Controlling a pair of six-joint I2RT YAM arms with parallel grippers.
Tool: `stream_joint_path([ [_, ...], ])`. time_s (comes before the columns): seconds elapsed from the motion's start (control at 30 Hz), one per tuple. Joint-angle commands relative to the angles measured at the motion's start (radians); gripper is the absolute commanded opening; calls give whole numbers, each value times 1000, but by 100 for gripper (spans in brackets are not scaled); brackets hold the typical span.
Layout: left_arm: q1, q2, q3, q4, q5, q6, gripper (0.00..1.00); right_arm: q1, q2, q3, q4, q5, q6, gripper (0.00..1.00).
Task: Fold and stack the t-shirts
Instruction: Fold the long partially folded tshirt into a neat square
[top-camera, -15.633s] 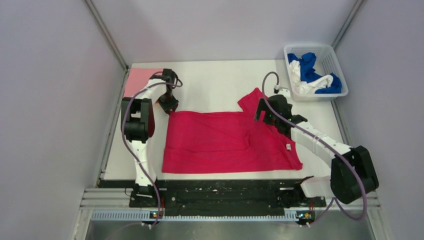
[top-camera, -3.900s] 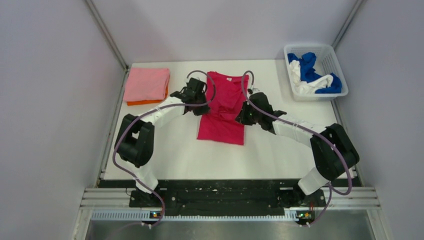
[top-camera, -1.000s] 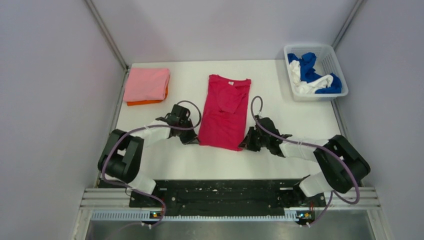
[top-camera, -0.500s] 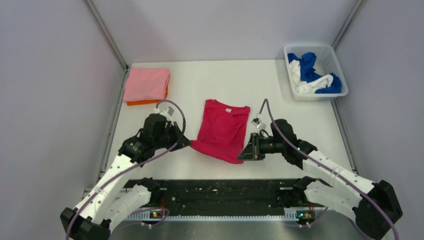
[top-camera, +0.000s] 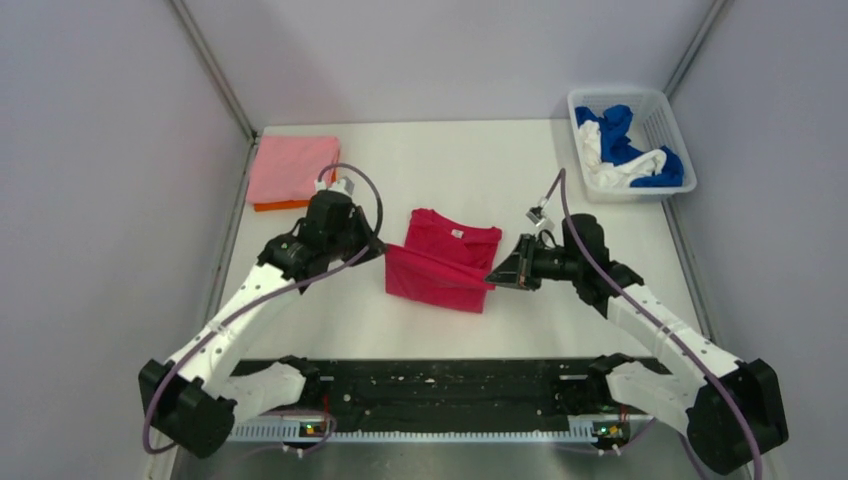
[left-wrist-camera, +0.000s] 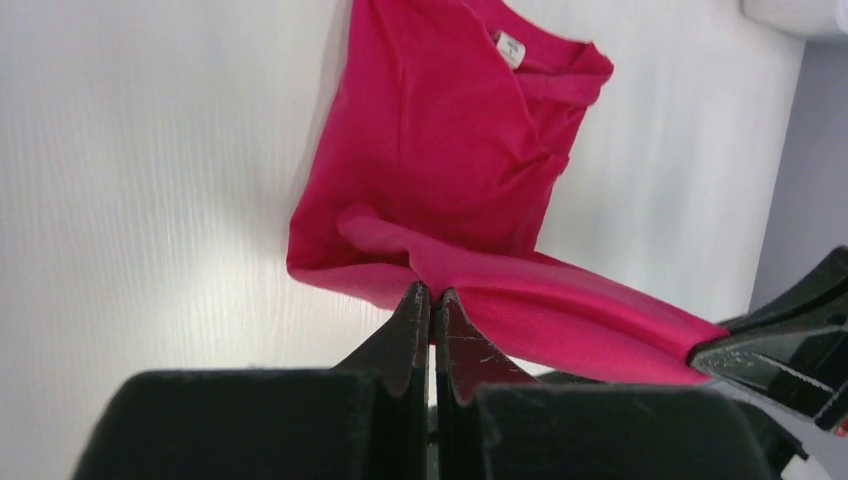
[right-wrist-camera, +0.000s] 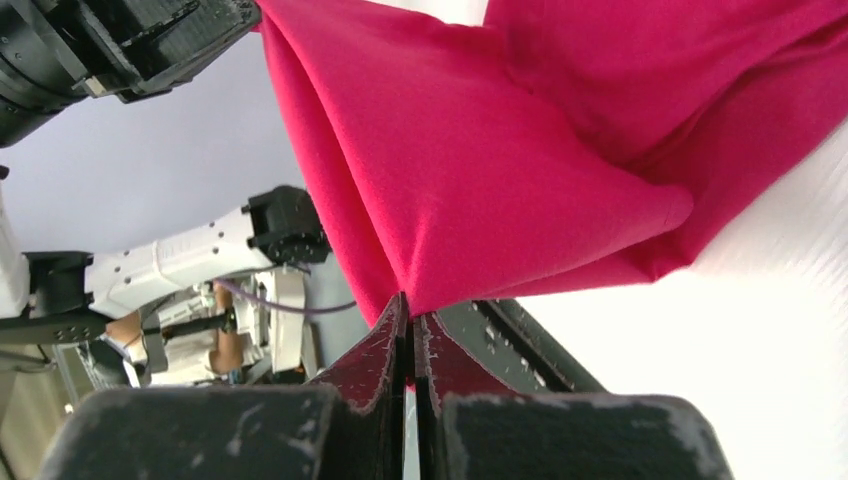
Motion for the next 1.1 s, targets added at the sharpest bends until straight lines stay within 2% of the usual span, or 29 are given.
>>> stream_joint_path([
  [0.0,13,123,106,128,-139,16,0,-48,79,79,75,-25,-38,0],
  [0.23,26,365,252,175,-189,59,0,-91,199,100,192,95,-15,0],
  [0.53,38,671,504,17,-245,104,0,-145,342,137,247,115,-37,0],
  [0.97,80,832,565,94,-131,164,0,-167,550,154,453,122,33,0],
  [1.0,84,842,567,95,-127,169,1,-168,558,154,461,134,39,0],
  [1.07,91,862,574,107,-105,178,16,-174,571,155,481,156,38,0],
])
